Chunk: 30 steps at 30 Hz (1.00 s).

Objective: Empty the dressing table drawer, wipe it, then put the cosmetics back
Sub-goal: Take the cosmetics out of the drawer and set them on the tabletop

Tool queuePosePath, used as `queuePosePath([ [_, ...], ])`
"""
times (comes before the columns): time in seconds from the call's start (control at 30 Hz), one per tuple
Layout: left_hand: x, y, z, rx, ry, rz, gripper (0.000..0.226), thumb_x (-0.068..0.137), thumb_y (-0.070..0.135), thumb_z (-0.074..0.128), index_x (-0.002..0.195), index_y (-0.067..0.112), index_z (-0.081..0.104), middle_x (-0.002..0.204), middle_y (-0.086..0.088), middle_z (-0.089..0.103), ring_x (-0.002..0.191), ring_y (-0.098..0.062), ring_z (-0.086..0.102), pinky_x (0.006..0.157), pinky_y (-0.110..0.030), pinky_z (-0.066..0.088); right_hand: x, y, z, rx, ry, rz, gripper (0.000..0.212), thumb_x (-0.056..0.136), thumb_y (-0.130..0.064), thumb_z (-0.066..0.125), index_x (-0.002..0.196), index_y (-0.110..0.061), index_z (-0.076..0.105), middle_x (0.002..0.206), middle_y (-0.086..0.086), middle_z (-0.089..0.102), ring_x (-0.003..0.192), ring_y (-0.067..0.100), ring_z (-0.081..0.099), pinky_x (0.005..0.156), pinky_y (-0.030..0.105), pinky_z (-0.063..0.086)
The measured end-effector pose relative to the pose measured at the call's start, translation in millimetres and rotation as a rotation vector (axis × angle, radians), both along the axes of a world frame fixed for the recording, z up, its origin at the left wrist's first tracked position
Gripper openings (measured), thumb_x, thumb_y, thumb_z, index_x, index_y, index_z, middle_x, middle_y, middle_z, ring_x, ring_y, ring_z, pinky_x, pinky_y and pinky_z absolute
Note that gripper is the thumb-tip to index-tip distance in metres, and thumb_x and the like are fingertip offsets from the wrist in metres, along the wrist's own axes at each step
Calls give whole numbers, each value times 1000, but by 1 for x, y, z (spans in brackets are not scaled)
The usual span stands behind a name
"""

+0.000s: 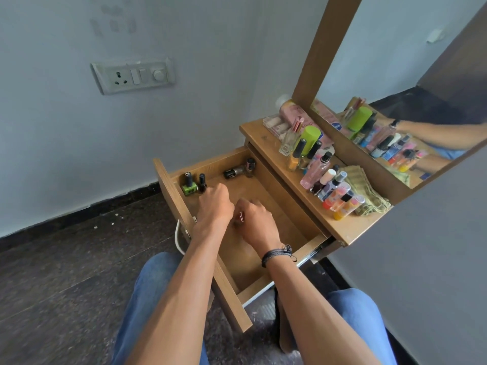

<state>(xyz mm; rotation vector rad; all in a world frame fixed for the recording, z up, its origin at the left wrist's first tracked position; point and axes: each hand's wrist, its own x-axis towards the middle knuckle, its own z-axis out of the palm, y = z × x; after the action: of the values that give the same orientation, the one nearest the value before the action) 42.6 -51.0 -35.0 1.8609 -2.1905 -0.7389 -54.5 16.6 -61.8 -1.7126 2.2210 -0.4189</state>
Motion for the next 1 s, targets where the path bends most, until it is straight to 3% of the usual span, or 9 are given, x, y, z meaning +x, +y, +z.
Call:
queuePosePath([
  [0.13,1,3,3,-30,13,0,28,101,10,57,128,7,63,127,-19,65,117,-38,62,92,-44,53,-2,10,21,-73,-36,-50,12,89,-16,66,93,-22,57,96,2,59,80,23,59,66,34,50],
  [0.27,2,1,-1,-70,106,-15,22,103,23,53,104,9,69,102,-14,73,95,-32,68,76,-42,53,-13,34,78,-404,-40,-99,11,89,-15,70,99,-21,71,104,-5,61,88,11,58,75,20,47],
  [0.4,-1,0,12,-12,263,-4,25,106,24,50,117,16,71,112,-5,72,103,-27,67,75,-32,45,-48,44,150,-632,-12,-272,14,86,-15,74,99,-21,78,102,-3,69,84,15,67,78,31,56],
  [0.53,-5,0,22,82,553,3,28,107,29,46,123,23,69,119,-1,68,101,-23,68,84,-41,58,-87,41,185,-592,-84,-406,25,79,-16,76,102,-26,72,87,-17,69,87,12,68,86,42,59],
  [0.67,-9,3,32,270,905,153,26,108,25,46,122,18,68,111,-4,64,78,-23,75,67,-38,64,-106,36,193,-500,-127,-412,38,76,-7,78,103,-30,67,88,-16,69,87,8,70,84,41,61],
  [0.87,-6,5,35,343,1078,233,24,107,23,51,121,16,68,108,-7,64,69,-21,74,63,-31,62,-119,25,181,-400,-112,-366,41,75,-6,85,109,-22,69,101,-4,76,91,12,73,85,40,62],
  [1.0,-6,3,35,351,1132,206,23,101,19,60,123,16,67,113,-7,66,85,-23,75,66,-31,62,-118,19,173,-339,-88,-360,44,74,-7,83,111,-25,69,108,-4,75,94,14,72,84,39,62],
])
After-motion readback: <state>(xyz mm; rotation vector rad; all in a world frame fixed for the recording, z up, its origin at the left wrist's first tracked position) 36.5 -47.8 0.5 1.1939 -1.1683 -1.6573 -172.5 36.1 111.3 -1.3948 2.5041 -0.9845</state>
